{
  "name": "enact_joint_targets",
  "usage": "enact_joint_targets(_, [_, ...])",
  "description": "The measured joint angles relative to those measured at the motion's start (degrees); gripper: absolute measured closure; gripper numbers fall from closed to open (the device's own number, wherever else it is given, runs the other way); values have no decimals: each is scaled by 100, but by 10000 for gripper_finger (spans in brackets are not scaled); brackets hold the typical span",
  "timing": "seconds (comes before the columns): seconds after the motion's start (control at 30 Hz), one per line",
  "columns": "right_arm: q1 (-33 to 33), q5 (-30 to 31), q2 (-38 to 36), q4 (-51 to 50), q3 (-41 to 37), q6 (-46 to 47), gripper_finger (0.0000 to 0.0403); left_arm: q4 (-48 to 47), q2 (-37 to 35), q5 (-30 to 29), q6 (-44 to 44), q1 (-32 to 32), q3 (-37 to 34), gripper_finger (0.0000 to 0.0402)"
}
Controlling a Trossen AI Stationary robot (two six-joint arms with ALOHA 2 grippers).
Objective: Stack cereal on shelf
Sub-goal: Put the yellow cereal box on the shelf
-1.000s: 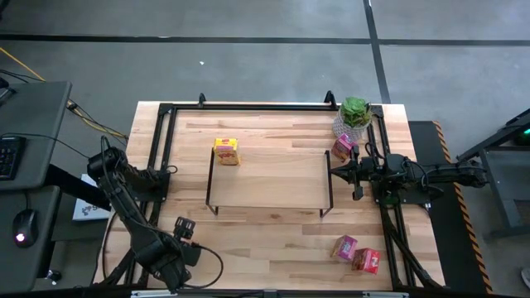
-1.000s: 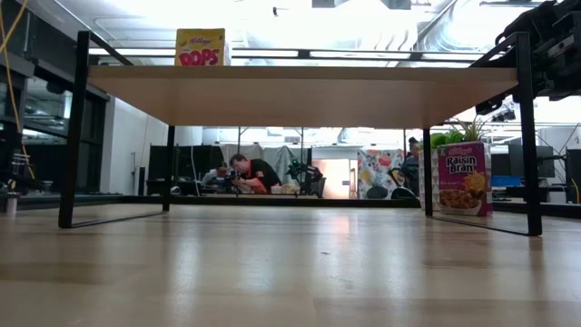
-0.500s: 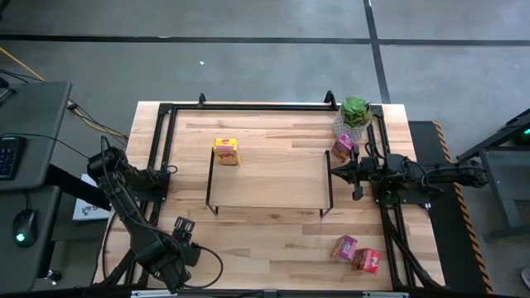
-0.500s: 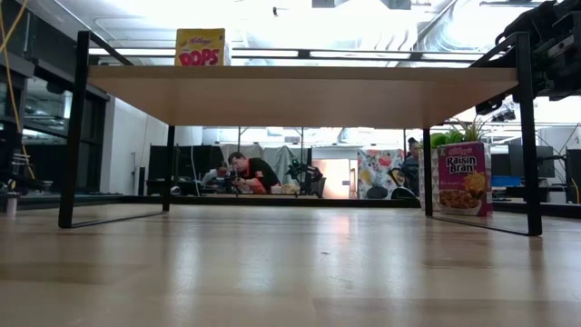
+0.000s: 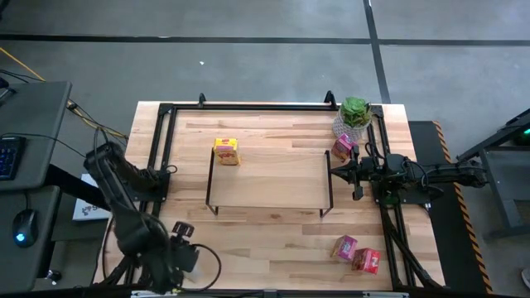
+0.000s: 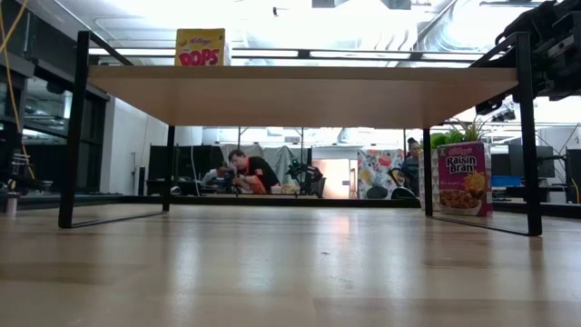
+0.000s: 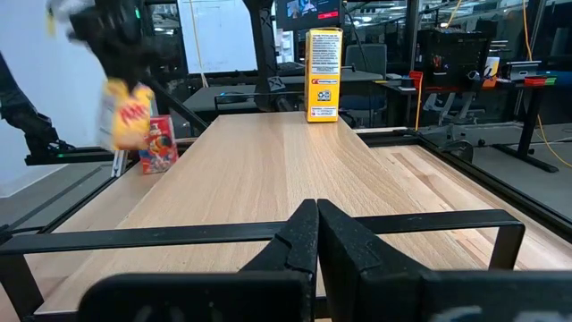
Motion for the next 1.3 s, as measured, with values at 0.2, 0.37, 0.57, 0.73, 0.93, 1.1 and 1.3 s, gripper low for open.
enact_joint_targets(0.2, [1, -1, -2, 0, 2, -1, 402, 10, -28, -1065, 919, 173, 1425, 254])
enact_joint_targets(0.37, [0, -2, 0, 0, 2, 0, 402, -27, -34, -2482, 2318, 570, 2187, 254])
enact_joint_targets(0.57, [2, -1, -1, 0, 1, -1, 402, -758, -7, -2699, 2697, 1831, 2313, 254])
enact_joint_targets(0.73, [0, -1, -1, 0, 1, -1, 402, -1779, 167, -2401, 2456, 2795, 2300, 254])
enact_joint_targets(0.93, [2, 0, 0, -7, 0, 0, 402, -1757, 178, -2021, 2733, 3375, 2275, 255])
enact_joint_targets(1.1, [0, 0, -1, -9, 2, -1, 402, -1760, 213, -1724, 2442, 3783, 2126, 255])
enact_joint_targets(1.3, [0, -2, -2, -11, 2, 0, 402, -1761, 204, -1721, 2233, 4090, 1953, 255])
